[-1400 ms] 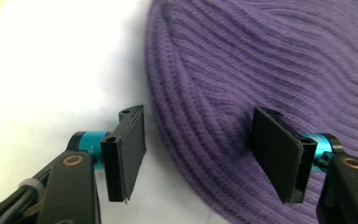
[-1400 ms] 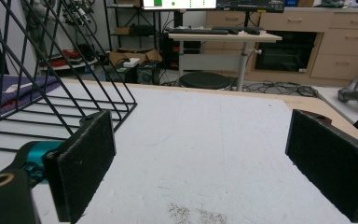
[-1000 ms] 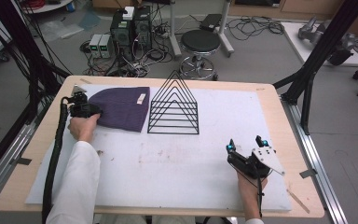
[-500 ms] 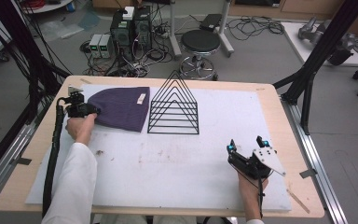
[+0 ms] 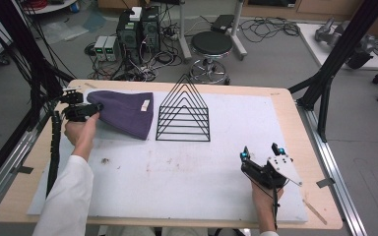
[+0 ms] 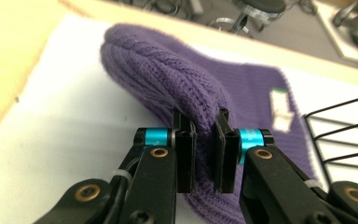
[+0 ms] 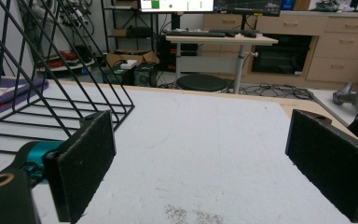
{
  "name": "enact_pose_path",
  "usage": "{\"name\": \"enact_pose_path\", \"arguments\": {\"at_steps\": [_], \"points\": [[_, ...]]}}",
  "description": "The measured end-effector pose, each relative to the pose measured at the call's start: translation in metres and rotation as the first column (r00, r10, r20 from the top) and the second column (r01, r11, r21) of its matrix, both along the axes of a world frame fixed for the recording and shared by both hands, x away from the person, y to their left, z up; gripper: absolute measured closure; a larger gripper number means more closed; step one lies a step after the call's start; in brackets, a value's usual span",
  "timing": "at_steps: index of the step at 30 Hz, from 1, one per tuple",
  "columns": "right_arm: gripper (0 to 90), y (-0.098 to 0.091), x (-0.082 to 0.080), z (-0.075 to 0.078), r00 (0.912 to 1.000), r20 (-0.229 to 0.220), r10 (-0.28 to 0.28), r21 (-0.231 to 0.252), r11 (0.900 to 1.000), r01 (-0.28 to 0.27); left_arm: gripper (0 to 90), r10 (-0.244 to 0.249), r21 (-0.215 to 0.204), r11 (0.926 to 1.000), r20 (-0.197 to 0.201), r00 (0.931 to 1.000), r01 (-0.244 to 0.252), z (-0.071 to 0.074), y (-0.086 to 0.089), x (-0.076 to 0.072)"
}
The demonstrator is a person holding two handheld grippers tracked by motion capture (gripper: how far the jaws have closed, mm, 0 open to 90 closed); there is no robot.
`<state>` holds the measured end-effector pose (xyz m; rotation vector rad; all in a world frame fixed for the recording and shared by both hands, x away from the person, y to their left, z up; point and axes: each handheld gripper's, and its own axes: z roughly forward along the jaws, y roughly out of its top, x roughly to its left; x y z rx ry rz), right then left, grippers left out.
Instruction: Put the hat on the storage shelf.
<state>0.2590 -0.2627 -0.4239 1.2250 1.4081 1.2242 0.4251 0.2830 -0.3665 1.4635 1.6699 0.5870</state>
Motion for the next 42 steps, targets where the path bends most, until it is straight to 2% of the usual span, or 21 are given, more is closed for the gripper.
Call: {"name": "enact_pose_path", "arguments": {"at_steps": [4, 8, 10, 12, 14, 18, 20, 22, 23, 26, 28, 30, 31, 33, 34, 37, 39, 42], "points": [[7.6, 0.0, 0.0, 0.0, 1.0, -0.005, 0.0, 0.001, 1.0, 0.0, 81.5, -0.008, 0.032, 0.9995, 0.082, 0.9966, 0.006, 0.011, -0.003, -0.009], [7.6, -0.001, 0.001, 0.0, 1.0, 0.0, -0.001, 0.002, 1.0, 0.001, 81.5, -0.032, 0.047, 0.9986, 0.157, 0.9871, 0.025, 0.02, -0.006, -0.018], [7.6, 0.0, 0.001, 0.0, 1.0, -0.002, 0.001, 0.002, 1.0, -0.001, 81.5, -0.045, 0.072, 0.9969, 0.188, 0.9811, 0.031, 0.026, -0.008, -0.023], [7.6, 0.0, 0.001, 0.0, 1.0, -0.001, 0.003, -0.004, 1.0, -0.003, 81.6, -0.06, 0.108, 0.9935, 0.233, 0.9707, 0.035, 0.031, -0.011, -0.028], [7.7, 0.0, 0.001, -0.001, 1.0, -0.004, 0.003, -0.001, 1.0, -0.003, 81.6, -0.082, 0.139, 0.9891, 0.257, 0.9628, 0.047, 0.036, -0.014, -0.033], [7.6, 0.001, 0.001, -0.001, 1.0, 0.0, 0.006, -0.001, 1.0, -0.006, 81.5, -0.119, 0.164, 0.9838, 0.293, 0.9486, 0.072, 0.048, -0.02, -0.04], [7.6, 0.0, 0.001, 0.0, 1.0, 0.001, 0.006, -0.003, 1.0, -0.006, 81.5, -0.139, 0.178, 0.9804, 0.318, 0.9377, 0.085, 0.053, -0.024, -0.044], [7.6, 0.0, 0.0, 0.0, 1.0, -0.003, 0.002, 0.011, 0.9999, -0.002, 81.5, -0.162, 0.214, 0.9727, 0.343, 0.9251, 0.091, 0.059, -0.03, -0.049], [7.6, -0.001, 0.0, 0.0, 1.0, 0.006, 0.002, 0.01, 0.9999, -0.002, 81.5, -0.172, 0.235, 0.9678, 0.359, 0.9174, 0.09, 0.062, -0.033, -0.052], [7.6, -0.002, 0.0, 0.001, 1.0, 0.008, 0.002, 0.016, 0.9999, -0.002, 81.4, -0.207, 0.305, 0.949, 0.41, 0.8884, 0.08, 0.07, -0.042, -0.061], [7.6, -0.003, 0.0, 0.001, 1.0, 0.009, -0.001, 0.016, 0.9999, 0.001, 81.4, -0.228, 0.352, 0.9336, 0.445, 0.8659, 0.065, 0.076, -0.048, -0.068], [7.6, -0.004, 0.0, 0.001, 0.9999, 0.011, 0.0, 0.015, 0.9999, 0.0, 81.4, -0.259, 0.408, 0.9117, 0.475, 0.8412, 0.05, 0.082, -0.054, -0.075], [7.6, -0.004, 0.0, 0.001, 1.0, 0.008, -0.003, 0.018, 0.9998, 0.003, 81.4, -0.284, 0.443, 0.8956, 0.492, 0.8229, 0.044, 0.085, -0.059, -0.079], [7.6, -0.004, 0.0, 0.001, 1.0, 0.006, -0.003, 0.02, 0.9998, 0.003, 81.4, -0.315, 0.48, 0.8762, 0.508, 0.8019, 0.04, 0.09, -0.064, -0.085], [7.6, -0.004, -0.001, 0.001, 1.0, 0.005, -0.003, 0.02, 0.9998, 0.003, 81.4, -0.33, 0.486, 0.8727, 0.512, 0.7934, 0.049, 0.092, -0.066, -0.088], [7.6, -0.004, -0.001, 0.001, 1.0, 0.006, -0.005, 0.022, 0.9998, 0.004, 81.4, -0.359, 0.488, 0.8697, 0.519, 0.7756, 0.077, 0.099, -0.071, -0.096], [7.6, -0.004, -0.001, 0.001, 0.9999, 0.012, -0.006, 0.019, 0.9998, 0.006, 81.4, -0.38, 0.489, 0.8675, 0.529, 0.7591, 0.094, 0.103, -0.073, -0.102], [7.6, -0.004, -0.001, 0.001, 0.9998, 0.018, -0.003, 0.016, 0.9999, 0.003, 81.4, -0.423, 0.497, 0.8579, 0.538, 0.7295, 0.131, 0.109, -0.075, -0.11]]}}
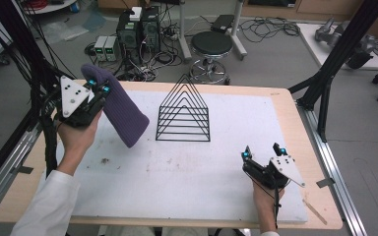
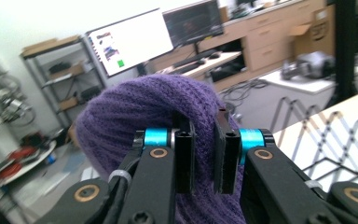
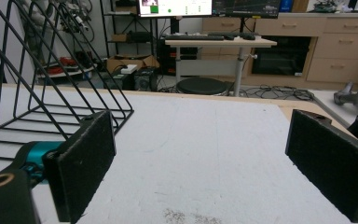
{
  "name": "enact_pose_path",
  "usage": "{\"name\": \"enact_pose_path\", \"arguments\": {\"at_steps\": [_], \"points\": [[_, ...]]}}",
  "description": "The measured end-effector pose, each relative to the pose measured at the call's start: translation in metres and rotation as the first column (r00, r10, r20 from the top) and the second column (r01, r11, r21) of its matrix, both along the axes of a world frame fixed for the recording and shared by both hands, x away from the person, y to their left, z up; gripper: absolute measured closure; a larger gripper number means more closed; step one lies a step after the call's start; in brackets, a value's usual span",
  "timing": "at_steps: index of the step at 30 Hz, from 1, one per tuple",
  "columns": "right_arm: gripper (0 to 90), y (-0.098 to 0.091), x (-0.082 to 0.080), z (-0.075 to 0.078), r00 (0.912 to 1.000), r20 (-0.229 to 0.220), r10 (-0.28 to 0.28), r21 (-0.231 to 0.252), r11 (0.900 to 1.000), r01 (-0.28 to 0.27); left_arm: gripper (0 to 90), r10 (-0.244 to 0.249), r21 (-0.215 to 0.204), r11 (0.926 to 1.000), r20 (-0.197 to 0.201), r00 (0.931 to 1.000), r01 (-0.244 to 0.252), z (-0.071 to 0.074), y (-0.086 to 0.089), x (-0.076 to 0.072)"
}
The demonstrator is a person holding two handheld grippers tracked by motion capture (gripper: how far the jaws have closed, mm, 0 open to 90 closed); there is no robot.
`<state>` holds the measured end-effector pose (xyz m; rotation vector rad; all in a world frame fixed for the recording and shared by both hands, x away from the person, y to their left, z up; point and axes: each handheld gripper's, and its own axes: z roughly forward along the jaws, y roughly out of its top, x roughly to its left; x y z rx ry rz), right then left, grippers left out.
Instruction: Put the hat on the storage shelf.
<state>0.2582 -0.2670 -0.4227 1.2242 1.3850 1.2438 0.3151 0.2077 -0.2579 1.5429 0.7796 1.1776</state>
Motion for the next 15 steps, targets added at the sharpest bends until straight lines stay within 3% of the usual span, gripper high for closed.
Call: {"name": "enact_pose_path", "arguments": {"at_steps": [8, 15], "points": [[7.6, 0.001, -0.001, 0.0, 1.0, 0.0, 0.004, 0.008, 1.0, -0.004, 81.3, -0.124, 0.06, 0.9908, 0.043, 0.9914, 0.121, 0.01, -0.009, -0.022], [7.6, 0.0, -0.001, 0.0, 1.0, 0.005, 0.007, 0.005, 1.0, -0.007, 81.3, -0.212, 0.083, 0.975, 0.062, 0.9754, 0.206, 0.018, -0.017, -0.045]]}}
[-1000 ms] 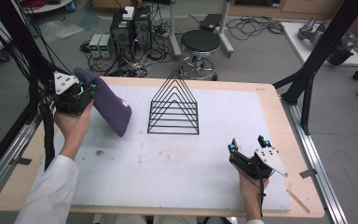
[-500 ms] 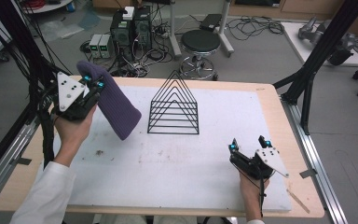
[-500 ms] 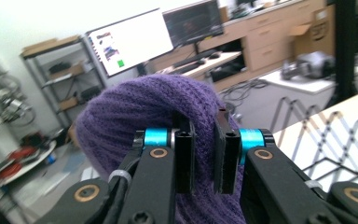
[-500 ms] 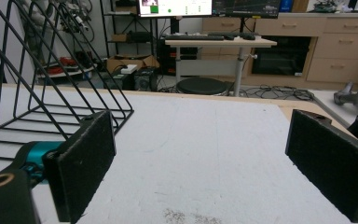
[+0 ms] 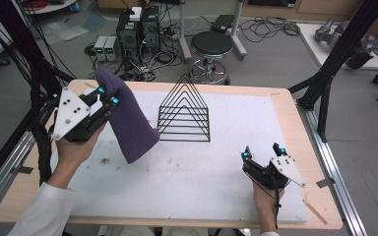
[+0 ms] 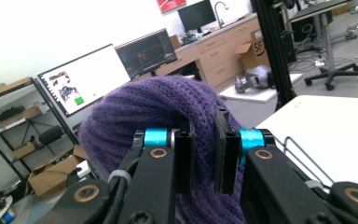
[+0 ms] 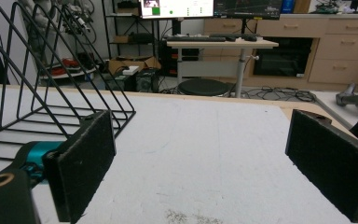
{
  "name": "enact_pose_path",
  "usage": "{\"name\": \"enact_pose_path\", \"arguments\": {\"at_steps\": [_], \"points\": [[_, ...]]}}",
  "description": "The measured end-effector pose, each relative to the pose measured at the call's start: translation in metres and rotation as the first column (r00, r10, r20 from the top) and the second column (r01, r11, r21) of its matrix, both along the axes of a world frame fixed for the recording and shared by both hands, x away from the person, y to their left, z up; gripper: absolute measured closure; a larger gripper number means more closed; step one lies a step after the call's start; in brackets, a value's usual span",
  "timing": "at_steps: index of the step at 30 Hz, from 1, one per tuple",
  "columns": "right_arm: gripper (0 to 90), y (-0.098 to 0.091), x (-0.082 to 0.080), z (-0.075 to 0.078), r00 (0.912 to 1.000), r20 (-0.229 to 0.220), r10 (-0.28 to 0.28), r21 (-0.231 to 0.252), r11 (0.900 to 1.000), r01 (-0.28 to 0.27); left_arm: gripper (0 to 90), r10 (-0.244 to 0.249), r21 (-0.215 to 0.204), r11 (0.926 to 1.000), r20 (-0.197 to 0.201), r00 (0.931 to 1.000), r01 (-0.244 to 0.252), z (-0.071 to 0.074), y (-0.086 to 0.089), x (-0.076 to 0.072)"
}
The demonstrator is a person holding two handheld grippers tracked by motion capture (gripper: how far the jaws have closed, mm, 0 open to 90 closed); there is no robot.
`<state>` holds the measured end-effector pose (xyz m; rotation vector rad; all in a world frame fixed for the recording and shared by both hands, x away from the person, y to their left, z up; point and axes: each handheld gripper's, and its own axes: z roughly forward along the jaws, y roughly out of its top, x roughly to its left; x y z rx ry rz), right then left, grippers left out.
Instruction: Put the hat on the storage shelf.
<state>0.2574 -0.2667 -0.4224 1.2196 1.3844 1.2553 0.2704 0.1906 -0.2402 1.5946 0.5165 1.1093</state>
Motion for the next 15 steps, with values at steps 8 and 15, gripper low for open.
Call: {"name": "enact_pose_path", "arguments": {"at_steps": [8, 15], "points": [[7.6, 0.001, 0.0, 0.002, 0.9994, 0.0, 0.035, 0.023, 0.9991, -0.035, 81.3, -0.111, 0.01, 0.9938, 0.0, 0.9939, 0.111, 0.006, -0.008, -0.013], [7.6, 0.003, 0.0, 0.002, 0.9953, 0.009, 0.096, 0.028, 0.9949, -0.096, 81.3, -0.214, 0.073, 0.974, -0.014, 0.9768, 0.214, 0.007, -0.018, -0.017]]}}
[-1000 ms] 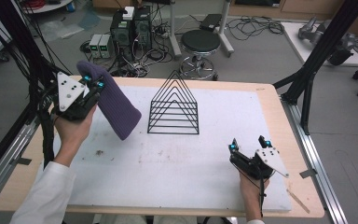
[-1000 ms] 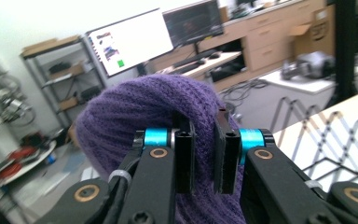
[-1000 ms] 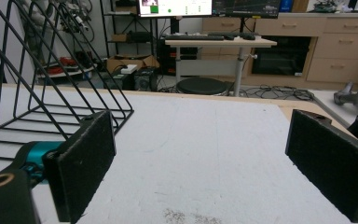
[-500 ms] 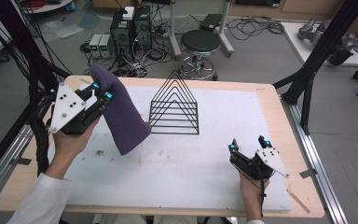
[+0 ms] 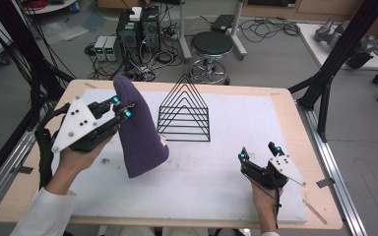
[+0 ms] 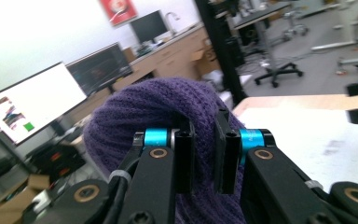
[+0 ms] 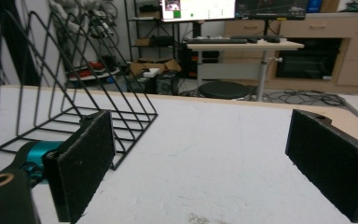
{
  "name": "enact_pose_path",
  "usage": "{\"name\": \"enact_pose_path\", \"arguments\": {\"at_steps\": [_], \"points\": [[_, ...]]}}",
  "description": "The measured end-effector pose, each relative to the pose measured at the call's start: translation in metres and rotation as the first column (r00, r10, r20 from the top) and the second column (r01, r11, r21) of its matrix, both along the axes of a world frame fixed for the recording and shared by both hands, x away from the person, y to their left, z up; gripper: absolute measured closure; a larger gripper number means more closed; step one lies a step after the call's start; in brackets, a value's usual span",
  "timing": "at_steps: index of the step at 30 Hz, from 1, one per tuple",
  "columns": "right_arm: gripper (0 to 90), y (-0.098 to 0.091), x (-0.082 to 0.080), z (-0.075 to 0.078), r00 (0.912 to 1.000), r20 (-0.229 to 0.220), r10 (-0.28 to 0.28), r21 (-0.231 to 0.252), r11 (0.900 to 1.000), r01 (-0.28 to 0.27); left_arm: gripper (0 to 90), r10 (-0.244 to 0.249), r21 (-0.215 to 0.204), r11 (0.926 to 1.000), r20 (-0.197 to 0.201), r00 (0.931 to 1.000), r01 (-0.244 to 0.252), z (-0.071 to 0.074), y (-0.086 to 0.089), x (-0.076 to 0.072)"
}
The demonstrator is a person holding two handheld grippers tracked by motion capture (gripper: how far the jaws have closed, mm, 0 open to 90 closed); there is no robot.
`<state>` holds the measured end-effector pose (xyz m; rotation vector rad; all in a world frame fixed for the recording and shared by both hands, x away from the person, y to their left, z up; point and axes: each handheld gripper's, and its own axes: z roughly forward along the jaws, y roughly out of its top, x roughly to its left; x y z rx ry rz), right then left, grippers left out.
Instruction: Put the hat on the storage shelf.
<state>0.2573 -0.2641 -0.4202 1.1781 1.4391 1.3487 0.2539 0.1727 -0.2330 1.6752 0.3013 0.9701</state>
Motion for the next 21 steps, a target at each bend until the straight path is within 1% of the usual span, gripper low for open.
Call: {"name": "enact_pose_path", "arguments": {"at_steps": [2, 4, 6, 8, 10, 11, 13, 16, 18, 19, 20, 21], "points": [[7.6, 0.001, 0.0, 0.001, 0.9997, 0.008, 0.021, 0.005, 0.9998, -0.021, 81.3, -0.036, 0.016, 0.9992, 0.021, 0.9991, 0.036, 0.0, -0.003, -0.002], [7.6, 0.001, 0.0, 0.002, 0.9989, 0.012, 0.045, 0.009, 0.999, -0.045, 81.3, -0.064, 0.021, 0.9978, 0.038, 0.9972, 0.063, -0.001, -0.006, -0.004], [7.6, 0.002, -0.001, 0.003, 0.9979, 0.004, 0.065, 0.018, 0.9977, -0.065, 81.3, -0.081, 0.031, 0.9964, 0.062, 0.9948, 0.079, -0.003, -0.008, -0.005], [7.6, 0.002, -0.001, 0.004, 0.996, -0.001, 0.089, 0.035, 0.9954, -0.089, 81.3, -0.12, 0.044, 0.9922, 0.075, 0.9899, 0.117, -0.005, -0.009, -0.006], [7.6, 0.003, -0.001, 0.006, 0.9925, -0.003, 0.122, 0.065, 0.9905, -0.122, 81.3, -0.158, 0.058, 0.9865, 0.088, 0.9835, 0.153, -0.007, -0.011, -0.008], [7.6, 0.003, -0.001, 0.008, 0.99, 0.004, 0.141, 0.074, 0.9872, -0.141, 81.3, -0.175, 0.063, 0.9835, 0.092, 0.9803, 0.169, -0.008, -0.012, -0.009], [7.6, 0.006, -0.001, 0.011, 0.983, 0.01, 0.183, 0.095, 0.9785, -0.183, 81.3, -0.208, 0.078, 0.9765, 0.101, 0.9728, 0.201, -0.009, -0.014, -0.009], [7.5, 0.012, 0.001, 0.016, 0.9682, 0.026, 0.249, 0.129, 0.9595, -0.25, 81.3, -0.242, 0.088, 0.9683, 0.107, 0.9643, 0.234, -0.01, -0.017, -0.01], [7.5, 0.019, 0.002, 0.019, 0.9564, 0.028, 0.291, 0.135, 0.9469, -0.292, 81.3, -0.263, 0.092, 0.9632, 0.117, 0.9578, 0.253, -0.011, -0.019, -0.011], [7.5, 0.022, 0.003, 0.02, 0.9509, 0.033, 0.308, 0.127, 0.9424, -0.309, 81.3, -0.274, 0.093, 0.9601, 0.123, 0.9538, 0.264, -0.011, -0.02, -0.011], [7.5, 0.026, 0.004, 0.021, 0.944, 0.039, 0.328, 0.124, 0.9358, -0.33, 81.2, -0.284, 0.093, 0.9573, 0.128, 0.9502, 0.274, -0.011, -0.021, -0.011], [7.5, 0.03, 0.003, 0.022, 0.9376, 0.034, 0.346, 0.123, 0.9296, -0.347, 81.2, -0.295, 0.093, 0.9543, 0.131, 0.9466, 0.284, -0.011, -0.021, -0.011]]}}
